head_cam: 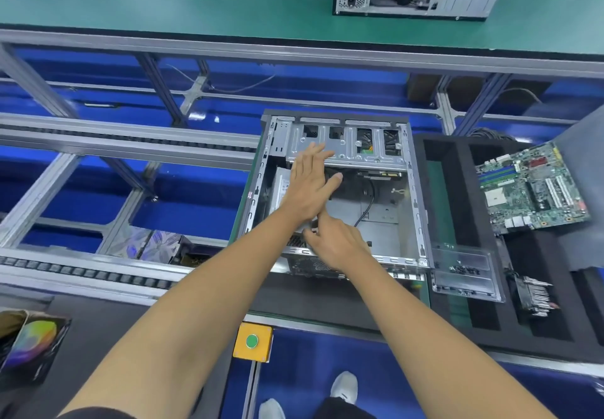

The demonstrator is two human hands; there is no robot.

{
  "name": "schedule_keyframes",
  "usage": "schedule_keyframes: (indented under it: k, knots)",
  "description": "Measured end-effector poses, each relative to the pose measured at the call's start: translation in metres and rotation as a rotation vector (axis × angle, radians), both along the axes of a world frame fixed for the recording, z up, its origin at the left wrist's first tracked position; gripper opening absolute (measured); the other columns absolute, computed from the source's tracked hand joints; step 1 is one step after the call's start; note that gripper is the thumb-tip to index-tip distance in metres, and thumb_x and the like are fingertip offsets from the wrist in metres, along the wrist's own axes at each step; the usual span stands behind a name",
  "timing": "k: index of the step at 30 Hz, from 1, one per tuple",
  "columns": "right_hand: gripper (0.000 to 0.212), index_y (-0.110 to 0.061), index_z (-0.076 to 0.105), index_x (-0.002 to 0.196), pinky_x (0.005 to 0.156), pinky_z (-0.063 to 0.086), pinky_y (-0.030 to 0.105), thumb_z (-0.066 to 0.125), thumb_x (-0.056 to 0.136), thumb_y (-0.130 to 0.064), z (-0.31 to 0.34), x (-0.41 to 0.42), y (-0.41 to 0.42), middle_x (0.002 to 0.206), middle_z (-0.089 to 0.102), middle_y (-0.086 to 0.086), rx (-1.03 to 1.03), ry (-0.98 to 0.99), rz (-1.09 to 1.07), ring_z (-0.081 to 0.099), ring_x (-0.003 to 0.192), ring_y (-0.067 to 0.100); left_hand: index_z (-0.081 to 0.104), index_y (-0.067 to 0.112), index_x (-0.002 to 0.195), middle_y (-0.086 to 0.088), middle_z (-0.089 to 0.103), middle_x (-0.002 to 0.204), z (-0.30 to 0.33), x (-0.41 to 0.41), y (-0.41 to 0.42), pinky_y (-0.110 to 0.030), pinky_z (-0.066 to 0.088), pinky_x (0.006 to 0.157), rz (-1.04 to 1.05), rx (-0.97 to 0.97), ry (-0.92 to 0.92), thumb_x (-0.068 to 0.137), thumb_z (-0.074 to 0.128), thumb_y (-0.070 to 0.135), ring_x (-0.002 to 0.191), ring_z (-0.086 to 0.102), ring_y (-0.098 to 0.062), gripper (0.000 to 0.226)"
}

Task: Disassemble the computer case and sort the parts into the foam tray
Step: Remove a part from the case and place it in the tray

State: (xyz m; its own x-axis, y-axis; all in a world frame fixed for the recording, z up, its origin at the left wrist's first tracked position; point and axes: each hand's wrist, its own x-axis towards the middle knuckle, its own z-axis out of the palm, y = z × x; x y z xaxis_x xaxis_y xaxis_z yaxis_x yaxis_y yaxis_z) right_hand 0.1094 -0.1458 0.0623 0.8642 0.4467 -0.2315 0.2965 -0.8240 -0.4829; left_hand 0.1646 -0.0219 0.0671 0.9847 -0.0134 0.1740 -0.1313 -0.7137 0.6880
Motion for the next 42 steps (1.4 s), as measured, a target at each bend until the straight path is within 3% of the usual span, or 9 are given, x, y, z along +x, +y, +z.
schedule_keyframes:
  k: [5,10,15,19,24,28,33,38,42]
  knots:
    - [0.052,-0.021,0.035,0.133,0.068,0.041,0.042,0.032,0.094,-0.056,-0.001,0.0,-0.001,0.08,0.059,0.002,-0.024,0.005,-0.033,0.058,0.076,0.033,0.047,0.02,0.139,0.002,0.035,0.142,0.013,0.002,-0.022,-0.032,0.017,0.114,0.089,-0.219,0.011,0.091,0.056,0.037,0.139,0.026,-0.014,0.052]
    - [0.061,-0.029,0.018,0.148,0.067,0.038,0.041,0.037,0.094,-0.049,-0.002,0.001,-0.001,0.09,0.066,0.01,-0.006,-0.014,-0.046,0.062,0.082,0.038,0.061,0.024,0.107,0.0,0.05,0.12,0.018,-0.006,-0.003,-0.038,0.045,0.093,0.421,0.23,-0.113,0.081,0.071,0.023,0.112,0.049,-0.023,0.028]
    - [0.066,-0.028,0.006,0.155,0.066,0.041,0.041,0.035,0.098,-0.044,0.001,0.001,-0.001,0.081,0.058,0.005,-0.027,0.044,-0.022,0.052,0.071,0.033,0.039,0.015,0.129,-0.014,0.03,0.135,0.017,-0.015,-0.009,-0.047,0.054,0.083,0.602,0.205,0.298,0.082,0.079,0.036,0.111,0.047,-0.036,0.065]
    - [0.063,-0.014,0.011,0.149,0.065,0.042,0.04,0.037,0.099,-0.042,-0.002,0.002,-0.002,0.086,0.061,0.007,0.002,0.073,-0.053,0.061,0.077,0.037,0.025,0.028,0.145,-0.017,0.032,0.135,0.027,0.001,-0.018,-0.042,0.045,0.079,0.578,0.259,0.538,0.072,0.083,0.062,0.115,0.053,-0.038,0.099]
    - [0.062,-0.015,0.009,0.146,0.056,0.038,0.038,0.039,0.096,-0.036,0.001,0.001,-0.002,0.083,0.059,0.003,0.012,0.128,-0.09,0.058,0.074,0.034,0.006,0.026,0.158,-0.022,0.034,0.138,0.024,-0.001,-0.023,-0.037,0.043,0.069,0.576,0.463,0.545,0.072,0.083,0.06,0.107,0.059,-0.037,0.121]
    - [0.057,-0.024,0.015,0.14,0.047,0.029,0.035,0.039,0.089,-0.019,0.008,-0.004,-0.002,0.072,0.055,0.004,0.092,0.133,-0.092,0.051,0.062,0.03,0.0,0.015,0.16,-0.023,0.046,0.134,0.034,-0.002,-0.017,-0.038,0.043,0.069,0.555,0.468,0.55,0.072,0.082,0.061,0.106,0.062,-0.038,0.13]
    - [0.047,-0.027,0.02,0.136,0.057,0.045,0.044,0.033,0.091,-0.021,0.013,-0.004,-0.009,0.086,0.062,0.011,0.211,0.1,-0.133,0.058,0.073,0.035,0.002,0.002,0.158,-0.021,0.061,0.129,0.055,-0.001,-0.006,-0.042,0.05,0.081,0.535,0.408,0.479,0.072,0.081,0.063,0.114,0.062,-0.04,0.132]
    - [0.023,-0.031,0.037,0.106,0.068,0.061,0.053,0.029,0.094,-0.013,0.018,0.004,-0.022,0.09,0.07,0.005,0.785,0.323,-0.425,0.071,0.073,0.023,0.002,0.0,0.159,-0.018,0.06,0.136,0.092,0.011,0.006,-0.046,0.053,0.091,0.497,0.322,0.492,0.073,0.075,0.069,0.118,0.06,-0.039,0.131]
    - [0.015,-0.021,0.044,0.104,0.07,0.047,0.042,0.035,0.1,-0.01,0.02,0.022,-0.029,0.104,0.062,0.013,0.929,0.405,-0.676,0.058,0.083,0.024,0.005,-0.002,0.159,-0.021,0.047,0.151,0.124,0.022,0.02,-0.048,0.048,0.098,0.495,0.184,0.541,0.069,0.077,0.071,0.132,0.052,-0.04,0.136]
